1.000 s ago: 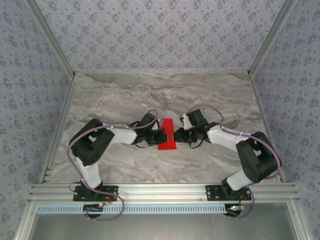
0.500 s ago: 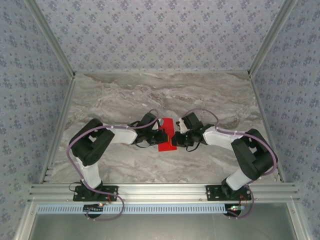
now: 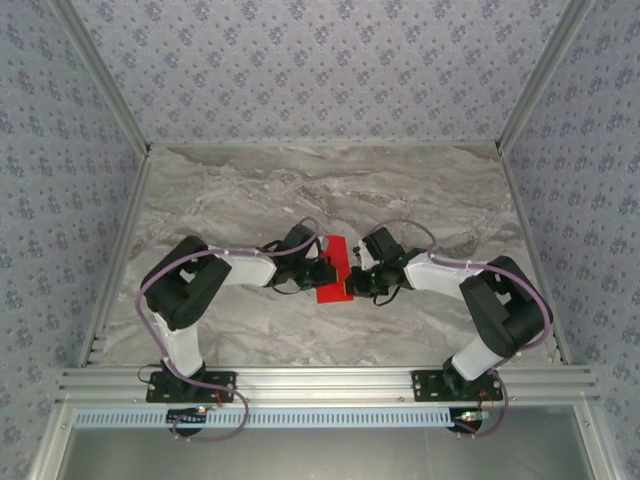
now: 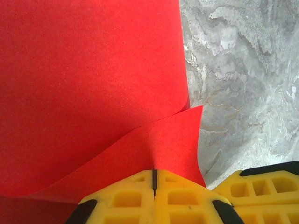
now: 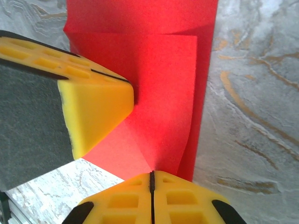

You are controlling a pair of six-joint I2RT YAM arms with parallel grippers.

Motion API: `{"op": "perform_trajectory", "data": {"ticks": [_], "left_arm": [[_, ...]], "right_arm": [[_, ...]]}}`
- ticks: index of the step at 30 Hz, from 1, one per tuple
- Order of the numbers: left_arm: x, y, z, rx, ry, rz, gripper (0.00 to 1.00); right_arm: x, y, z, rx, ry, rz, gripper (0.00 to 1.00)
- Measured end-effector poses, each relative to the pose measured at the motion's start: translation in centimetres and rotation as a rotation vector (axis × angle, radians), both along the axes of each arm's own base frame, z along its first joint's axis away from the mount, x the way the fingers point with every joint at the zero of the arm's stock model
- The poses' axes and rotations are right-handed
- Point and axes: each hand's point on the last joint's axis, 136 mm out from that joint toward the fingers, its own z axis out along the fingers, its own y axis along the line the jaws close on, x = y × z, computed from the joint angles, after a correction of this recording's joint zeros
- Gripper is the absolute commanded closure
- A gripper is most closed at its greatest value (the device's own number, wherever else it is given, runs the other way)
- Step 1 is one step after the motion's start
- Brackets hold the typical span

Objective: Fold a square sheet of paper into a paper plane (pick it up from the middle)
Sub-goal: Fold the triangle a second time at the center of the table.

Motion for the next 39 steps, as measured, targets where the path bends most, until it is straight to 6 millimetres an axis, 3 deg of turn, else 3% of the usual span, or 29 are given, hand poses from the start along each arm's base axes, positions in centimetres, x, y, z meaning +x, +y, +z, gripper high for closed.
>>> {"op": "perform_trajectory", "data": {"ticks": [12, 39], "left_arm": [[0.0, 0.0, 0.0, 0.01, 0.009, 0.004, 1.0], [0.1, 0.0, -0.1, 0.011, 0.007, 0.002, 1.0]], "right_arm": [[-1.1, 1.4, 0.4, -0.015, -0.019, 0.07, 0.92], [0.0, 0.4, -0.8, -0.026, -0.009, 0.027, 0.93]]}}
